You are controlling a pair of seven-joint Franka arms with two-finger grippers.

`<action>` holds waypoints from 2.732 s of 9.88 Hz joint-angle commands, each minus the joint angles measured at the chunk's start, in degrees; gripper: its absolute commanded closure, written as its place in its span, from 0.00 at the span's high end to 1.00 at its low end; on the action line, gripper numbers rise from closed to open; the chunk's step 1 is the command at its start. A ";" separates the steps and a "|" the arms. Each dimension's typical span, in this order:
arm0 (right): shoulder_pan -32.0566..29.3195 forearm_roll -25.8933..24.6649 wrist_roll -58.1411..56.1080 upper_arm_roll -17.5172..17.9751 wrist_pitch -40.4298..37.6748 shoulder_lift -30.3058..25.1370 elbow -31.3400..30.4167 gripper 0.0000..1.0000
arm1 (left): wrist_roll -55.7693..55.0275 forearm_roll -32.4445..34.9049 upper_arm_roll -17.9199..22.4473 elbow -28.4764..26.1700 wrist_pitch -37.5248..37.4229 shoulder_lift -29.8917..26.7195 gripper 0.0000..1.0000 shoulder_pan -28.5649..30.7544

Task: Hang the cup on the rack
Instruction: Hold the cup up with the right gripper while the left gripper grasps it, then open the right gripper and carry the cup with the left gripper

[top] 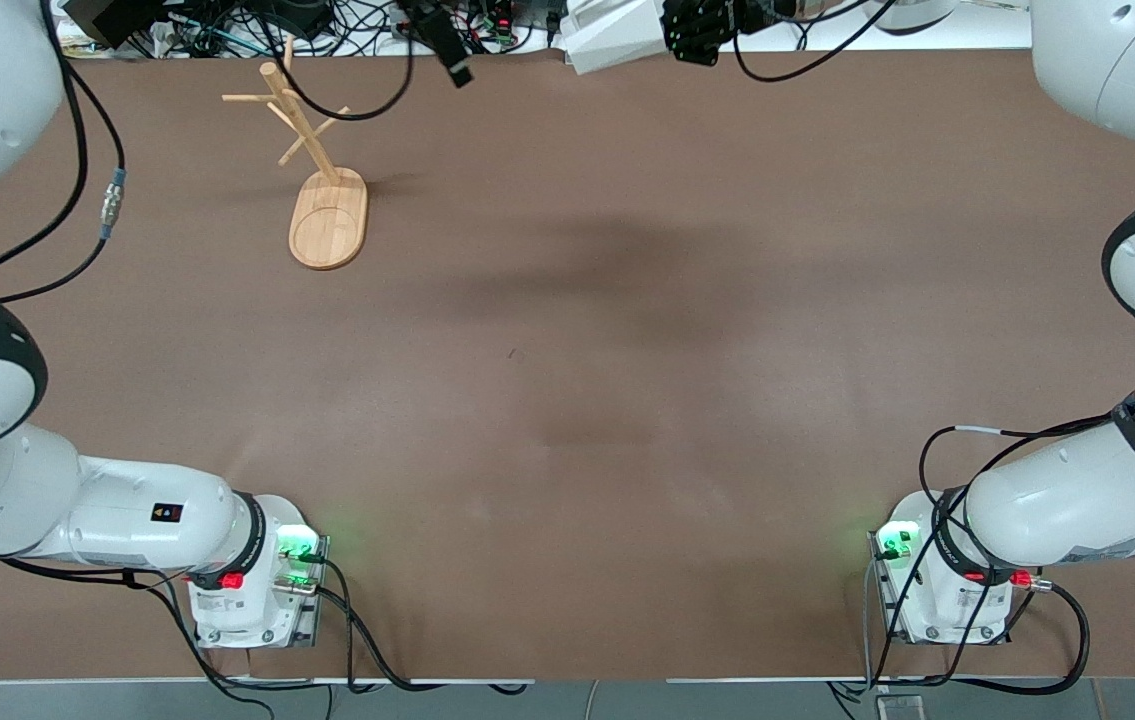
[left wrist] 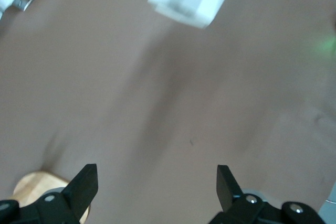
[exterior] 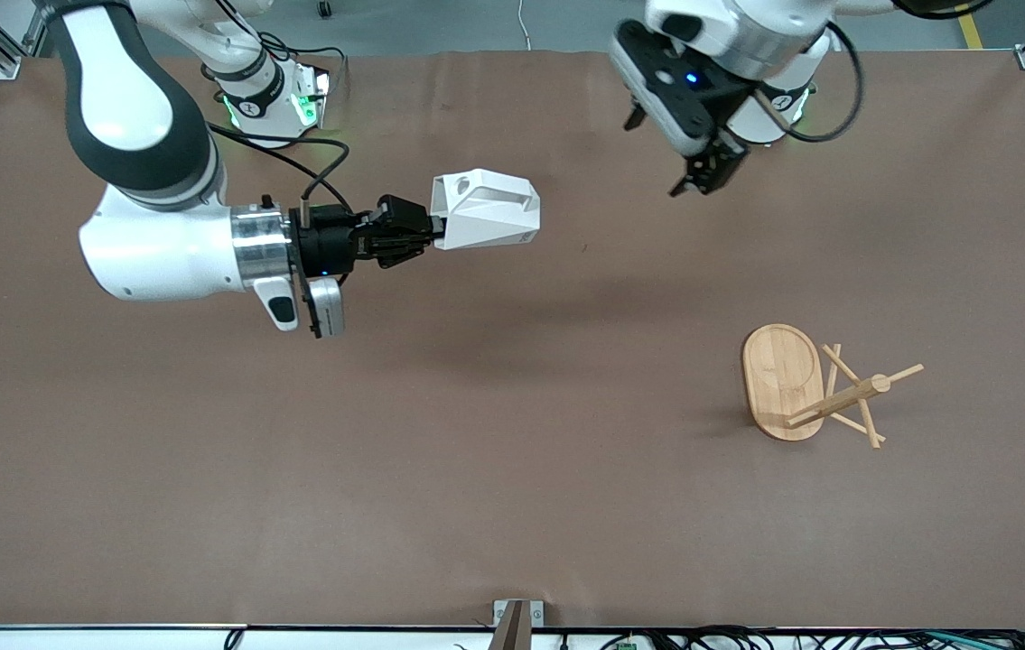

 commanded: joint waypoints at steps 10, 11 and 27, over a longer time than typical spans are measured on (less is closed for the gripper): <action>0.45 2.09 -1.43 0.40 -3.16 -1.15 -1.29 0.02 | -1.27 1.36 -3.26 0.08 12.30 5.16 1.00 -6.02; 0.45 2.09 -1.60 0.40 -4.65 -1.15 -1.38 0.03 | -1.09 2.58 -3.26 0.86 12.92 5.86 1.00 -6.54; 0.36 6.22 -1.16 0.40 -6.86 -1.15 -1.03 0.22 | 1.99 8.75 -2.82 3.15 12.92 9.74 0.23 -8.31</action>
